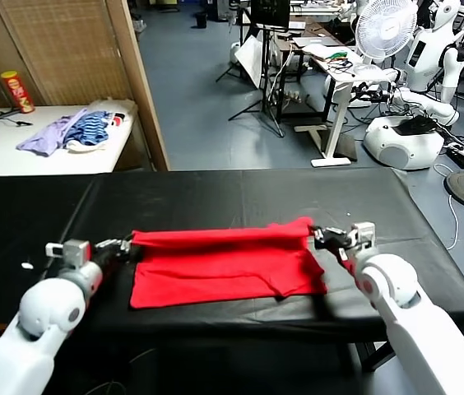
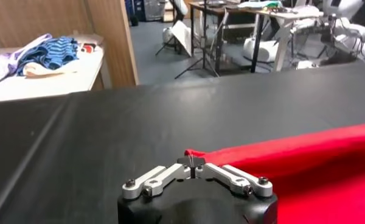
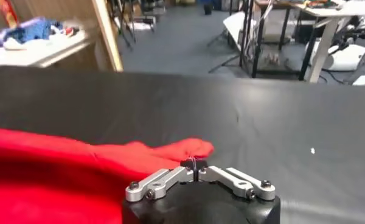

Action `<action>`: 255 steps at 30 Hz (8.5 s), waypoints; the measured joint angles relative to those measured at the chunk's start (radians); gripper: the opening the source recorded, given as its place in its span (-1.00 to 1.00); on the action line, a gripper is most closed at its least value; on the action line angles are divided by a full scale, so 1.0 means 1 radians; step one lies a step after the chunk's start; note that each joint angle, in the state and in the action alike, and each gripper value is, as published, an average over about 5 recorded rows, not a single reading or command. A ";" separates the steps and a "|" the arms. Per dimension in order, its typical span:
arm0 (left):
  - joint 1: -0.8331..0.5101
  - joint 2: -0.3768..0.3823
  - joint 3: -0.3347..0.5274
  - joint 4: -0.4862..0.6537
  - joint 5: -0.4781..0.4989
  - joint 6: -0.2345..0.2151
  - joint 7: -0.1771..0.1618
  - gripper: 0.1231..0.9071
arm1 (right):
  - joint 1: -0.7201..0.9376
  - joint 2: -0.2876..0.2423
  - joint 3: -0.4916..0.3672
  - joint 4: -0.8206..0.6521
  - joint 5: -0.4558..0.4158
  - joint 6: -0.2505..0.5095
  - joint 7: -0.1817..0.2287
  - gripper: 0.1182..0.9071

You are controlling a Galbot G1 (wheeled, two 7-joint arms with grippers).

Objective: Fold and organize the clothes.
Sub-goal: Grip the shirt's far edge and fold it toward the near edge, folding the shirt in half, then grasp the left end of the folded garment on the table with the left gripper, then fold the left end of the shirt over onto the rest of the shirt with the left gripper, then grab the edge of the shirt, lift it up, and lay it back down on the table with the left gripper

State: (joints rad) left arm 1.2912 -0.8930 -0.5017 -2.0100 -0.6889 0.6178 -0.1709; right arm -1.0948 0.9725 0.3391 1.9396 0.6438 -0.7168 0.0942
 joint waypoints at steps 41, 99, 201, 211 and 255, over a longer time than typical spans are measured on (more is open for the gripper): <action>-0.120 -0.181 0.028 0.188 -0.096 -0.034 -0.030 -0.73 | 0.151 0.206 -0.059 -0.306 -0.147 0.221 0.031 -0.76; 0.101 -0.282 -0.032 0.076 0.393 -0.224 0.001 -0.94 | -0.171 0.194 0.102 0.091 -0.214 0.292 0.060 0.72; 0.019 -0.426 -0.011 0.116 -0.274 -0.234 -0.065 0.51 | 0.038 0.306 -0.174 -0.030 -0.311 0.308 0.063 0.72; 0.027 -0.424 -0.004 0.111 -0.220 -0.242 -0.051 -0.84 | -0.004 0.319 -0.115 0.047 -0.315 0.251 0.102 0.72; -0.012 -0.320 0.250 -0.071 0.391 -0.233 -0.082 -0.90 | -0.170 0.311 0.001 0.116 -0.390 0.175 0.065 0.72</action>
State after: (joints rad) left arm 1.2795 -1.2129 -0.2515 -2.0812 -0.2976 0.3851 -0.2527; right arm -1.2643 1.2833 0.3398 2.0555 0.2542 -0.5417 0.1595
